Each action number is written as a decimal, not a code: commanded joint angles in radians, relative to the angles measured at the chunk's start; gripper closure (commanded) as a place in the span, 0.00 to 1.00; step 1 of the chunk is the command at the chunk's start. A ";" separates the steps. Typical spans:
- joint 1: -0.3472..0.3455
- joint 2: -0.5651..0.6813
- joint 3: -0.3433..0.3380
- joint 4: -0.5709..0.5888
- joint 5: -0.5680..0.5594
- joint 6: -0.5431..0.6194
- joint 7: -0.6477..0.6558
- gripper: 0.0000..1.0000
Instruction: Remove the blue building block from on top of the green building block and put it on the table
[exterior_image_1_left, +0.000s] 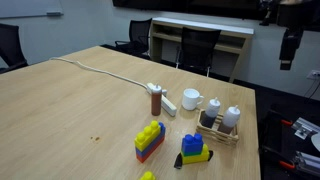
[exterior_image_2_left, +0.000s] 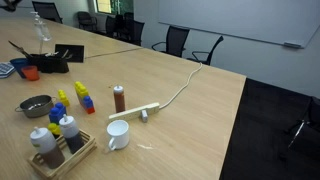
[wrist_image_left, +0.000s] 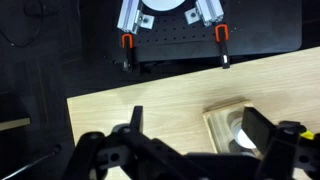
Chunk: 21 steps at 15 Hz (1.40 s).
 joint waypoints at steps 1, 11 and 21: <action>0.019 0.003 -0.017 0.002 -0.007 -0.002 0.008 0.00; 0.027 0.028 -0.005 0.011 -0.012 0.018 0.016 0.00; 0.198 0.286 0.027 0.074 0.169 0.338 -0.103 0.00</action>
